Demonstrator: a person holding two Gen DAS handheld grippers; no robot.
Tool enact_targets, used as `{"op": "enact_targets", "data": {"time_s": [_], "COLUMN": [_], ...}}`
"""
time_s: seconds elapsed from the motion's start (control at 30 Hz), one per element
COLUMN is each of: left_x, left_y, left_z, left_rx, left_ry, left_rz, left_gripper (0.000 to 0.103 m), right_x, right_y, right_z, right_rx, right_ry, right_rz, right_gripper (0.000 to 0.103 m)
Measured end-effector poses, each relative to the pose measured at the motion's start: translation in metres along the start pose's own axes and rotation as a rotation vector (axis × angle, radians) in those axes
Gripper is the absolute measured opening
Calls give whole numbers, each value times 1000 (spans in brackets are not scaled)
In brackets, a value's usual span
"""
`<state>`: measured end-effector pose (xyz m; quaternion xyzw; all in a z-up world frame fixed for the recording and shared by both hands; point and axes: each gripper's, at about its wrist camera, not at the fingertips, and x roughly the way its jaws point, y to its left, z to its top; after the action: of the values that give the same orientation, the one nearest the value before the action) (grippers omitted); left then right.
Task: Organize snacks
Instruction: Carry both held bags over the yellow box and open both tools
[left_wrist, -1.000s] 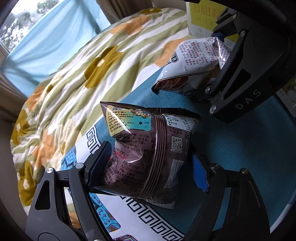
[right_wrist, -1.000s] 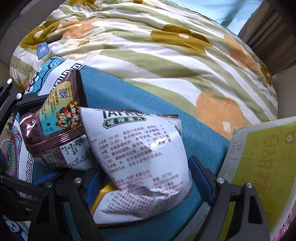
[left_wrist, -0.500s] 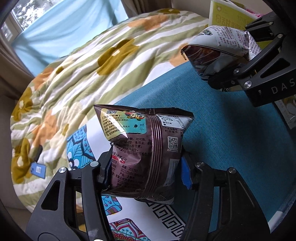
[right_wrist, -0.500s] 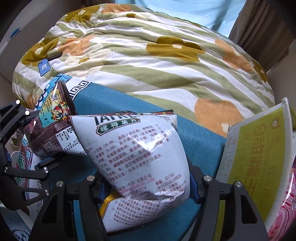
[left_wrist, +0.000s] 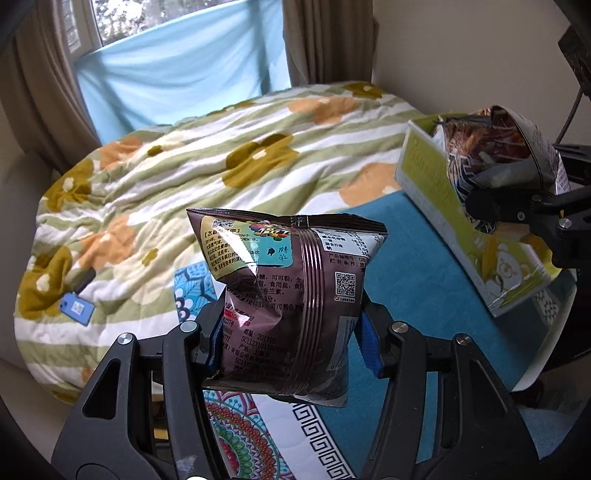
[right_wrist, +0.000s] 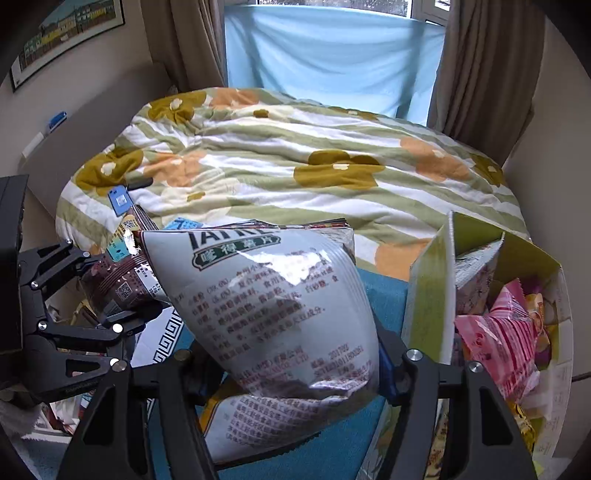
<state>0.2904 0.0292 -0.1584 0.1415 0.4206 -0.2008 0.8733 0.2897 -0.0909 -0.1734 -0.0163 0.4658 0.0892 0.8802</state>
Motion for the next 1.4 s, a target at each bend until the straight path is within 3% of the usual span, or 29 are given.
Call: {"op": "enact_targets", "data": {"time_s": [0.13,0.37,0.53,0.63,0.83,0.87,0.9,0.93,0.97,1.1,1.4], "left_x": [-41,-74,-56,-33,12,18,24,28,29,26,5], "left_y": [-27,-95,-156,-185,-235,-240,-244,-248,-251,-257,-231], "left_z": [23,67,101,125,164,169,175,180,183,184,130], "left_rx": [13,11,-9,-63,-97,-113,-124,-130,-134,-141,-274], "left_ry": [-89,-155,-129,-94,-65,-66,-64,-64,-80,-102,-106], "left_rz": [-22,-87,-106,-149,-137,-129,-122,-111,-96,-58,16], "left_gripper": [53,53,53,53,55,58,74,102,102,103,103], "right_x": [-55,-122,-149,-149,-147,-146,-145,-142,-140,-132,-111], "right_y": [-12,-62,-122,-160,-221,-231,-239,-247,-254,-274,-299], "right_z": [-8,-22,-31,-32,-31,-31,-32,-31,-31,-31,-45], "right_rx": [34,63,126,155,129,130,128,124,122,111,111], "right_ry": [-47,-145,-218,-202,-191,-190,-190,-186,-182,-159,-132], "right_rz": [-23,-71,-73,-60,-61,-50,-47,-43,-35,-6,38], "right_gripper": [61,61,61,61,61,61,61,61,61,61,61]}}
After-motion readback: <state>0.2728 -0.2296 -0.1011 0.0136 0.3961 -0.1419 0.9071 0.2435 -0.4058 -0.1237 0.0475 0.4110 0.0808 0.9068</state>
